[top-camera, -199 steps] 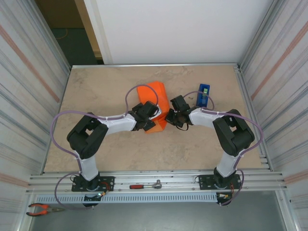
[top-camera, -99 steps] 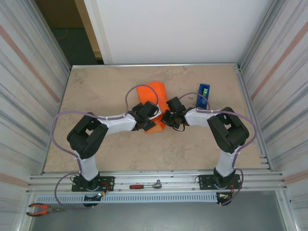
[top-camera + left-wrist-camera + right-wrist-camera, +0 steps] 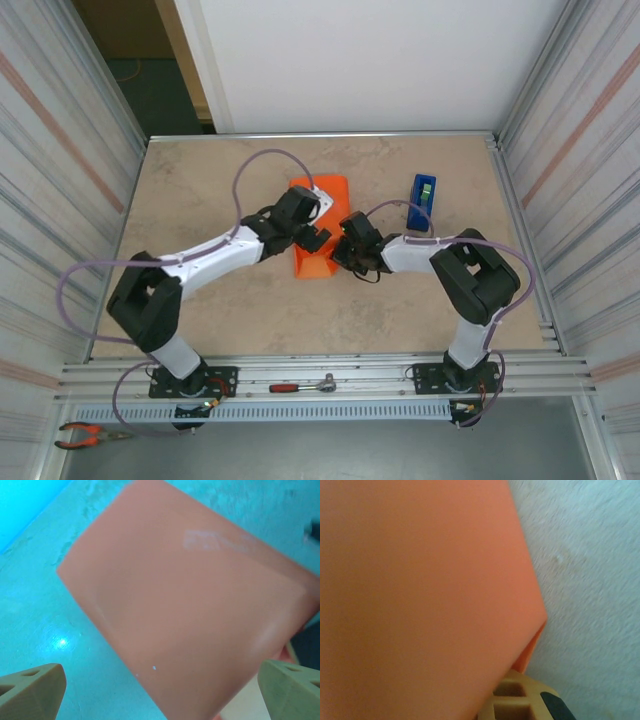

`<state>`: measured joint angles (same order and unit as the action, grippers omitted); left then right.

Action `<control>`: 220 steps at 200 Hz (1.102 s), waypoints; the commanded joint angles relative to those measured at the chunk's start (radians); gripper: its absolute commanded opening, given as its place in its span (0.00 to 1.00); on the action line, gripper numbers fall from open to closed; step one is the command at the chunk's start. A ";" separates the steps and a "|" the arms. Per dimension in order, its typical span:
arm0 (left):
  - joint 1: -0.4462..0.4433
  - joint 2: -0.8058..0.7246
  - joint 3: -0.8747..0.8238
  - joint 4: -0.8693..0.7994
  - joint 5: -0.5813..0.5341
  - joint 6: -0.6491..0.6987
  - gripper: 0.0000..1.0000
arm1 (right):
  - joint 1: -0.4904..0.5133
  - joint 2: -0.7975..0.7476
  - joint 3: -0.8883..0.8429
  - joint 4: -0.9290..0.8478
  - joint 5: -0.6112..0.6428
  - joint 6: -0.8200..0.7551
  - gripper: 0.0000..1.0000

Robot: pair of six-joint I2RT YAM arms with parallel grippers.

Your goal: Wrap the gift box in paper

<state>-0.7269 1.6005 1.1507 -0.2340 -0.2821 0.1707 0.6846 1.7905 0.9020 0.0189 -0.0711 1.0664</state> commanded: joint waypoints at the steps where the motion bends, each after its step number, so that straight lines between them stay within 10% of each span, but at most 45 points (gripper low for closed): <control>1: 0.052 -0.084 -0.061 -0.019 0.081 -0.164 0.99 | 0.019 -0.034 -0.026 -0.106 0.030 0.020 0.00; 66: 0.242 -0.204 -0.212 0.029 0.279 -0.388 0.99 | 0.014 -0.092 0.036 -0.188 0.057 -0.045 0.00; 220: 0.281 -0.066 -0.136 0.003 0.546 -0.512 0.99 | 0.068 -0.027 0.029 -0.110 0.049 0.033 0.00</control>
<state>-0.4576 1.4860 0.9352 -0.1715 0.1822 -0.3195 0.7353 1.8133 0.9691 -0.0738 -0.0490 1.0695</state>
